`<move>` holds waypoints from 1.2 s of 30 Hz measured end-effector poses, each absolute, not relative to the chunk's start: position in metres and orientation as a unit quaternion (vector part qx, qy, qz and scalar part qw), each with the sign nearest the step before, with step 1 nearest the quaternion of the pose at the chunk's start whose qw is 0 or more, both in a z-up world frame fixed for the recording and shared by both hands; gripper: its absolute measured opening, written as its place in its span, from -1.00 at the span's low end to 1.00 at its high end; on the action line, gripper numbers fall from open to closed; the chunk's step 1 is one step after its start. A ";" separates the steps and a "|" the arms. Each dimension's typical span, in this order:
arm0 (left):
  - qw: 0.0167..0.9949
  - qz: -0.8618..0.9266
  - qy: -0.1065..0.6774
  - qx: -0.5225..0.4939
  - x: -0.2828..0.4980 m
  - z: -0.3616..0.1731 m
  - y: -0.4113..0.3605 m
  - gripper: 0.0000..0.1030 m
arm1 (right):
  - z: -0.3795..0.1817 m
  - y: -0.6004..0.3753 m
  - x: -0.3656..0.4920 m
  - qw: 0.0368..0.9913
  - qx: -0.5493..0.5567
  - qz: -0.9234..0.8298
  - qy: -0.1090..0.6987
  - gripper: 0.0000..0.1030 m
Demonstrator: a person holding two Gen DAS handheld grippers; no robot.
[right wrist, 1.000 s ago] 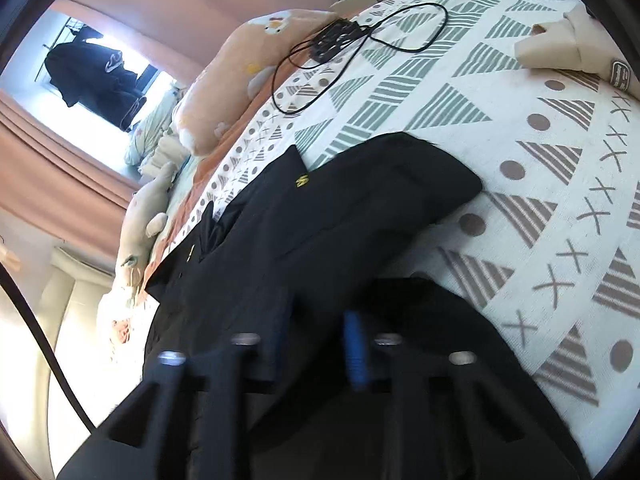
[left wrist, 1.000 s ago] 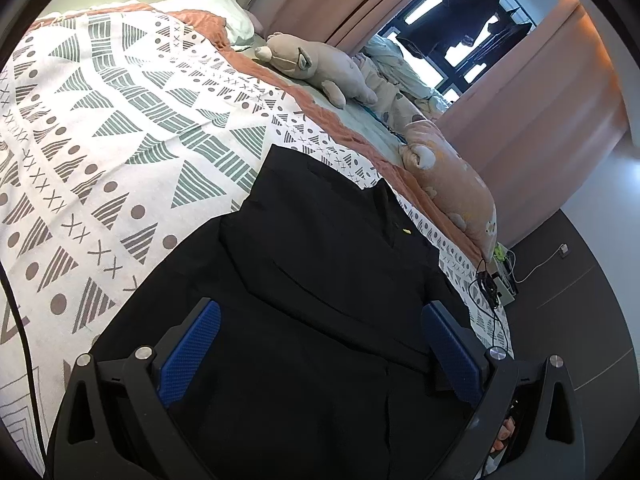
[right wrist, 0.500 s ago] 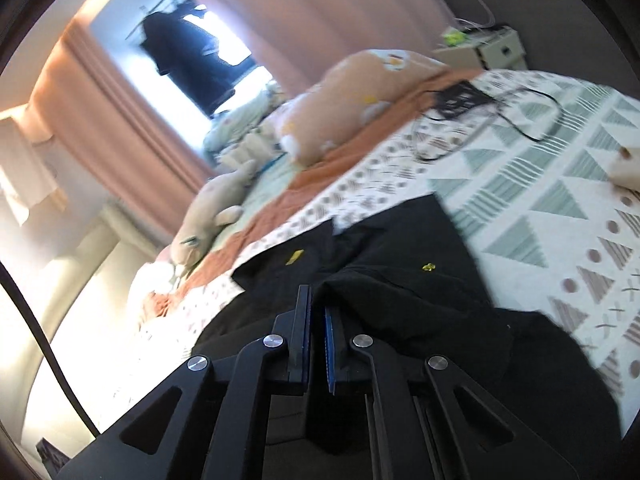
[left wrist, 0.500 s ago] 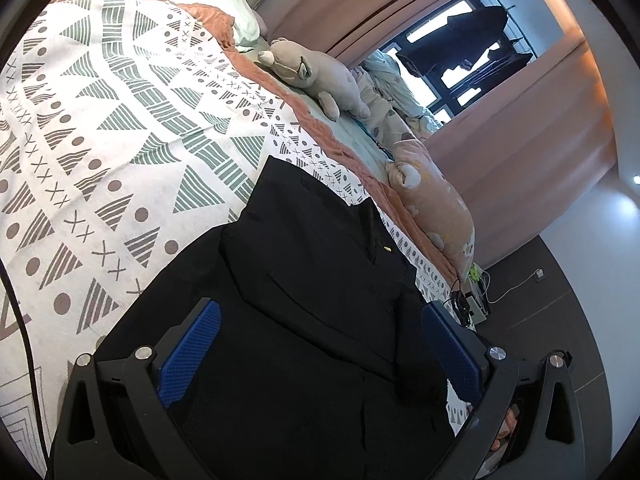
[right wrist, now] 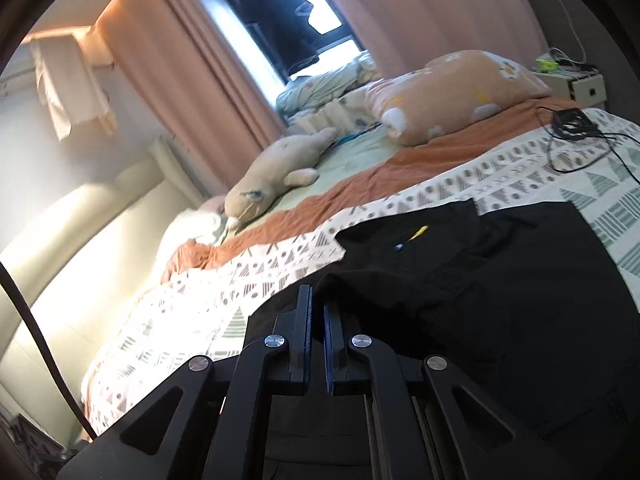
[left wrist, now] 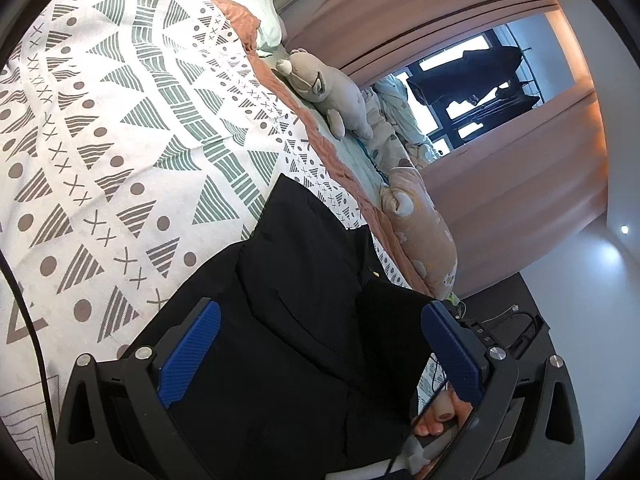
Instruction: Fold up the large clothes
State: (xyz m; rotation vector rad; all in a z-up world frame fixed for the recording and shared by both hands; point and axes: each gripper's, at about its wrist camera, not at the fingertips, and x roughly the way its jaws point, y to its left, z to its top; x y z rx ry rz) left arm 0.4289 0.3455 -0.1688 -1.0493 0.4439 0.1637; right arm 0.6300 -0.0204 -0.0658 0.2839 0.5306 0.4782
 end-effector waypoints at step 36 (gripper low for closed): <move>0.837 0.098 0.216 -0.493 0.428 -0.176 0.348 0.99 | -0.110 -0.081 0.678 0.835 0.215 0.228 0.452 0.99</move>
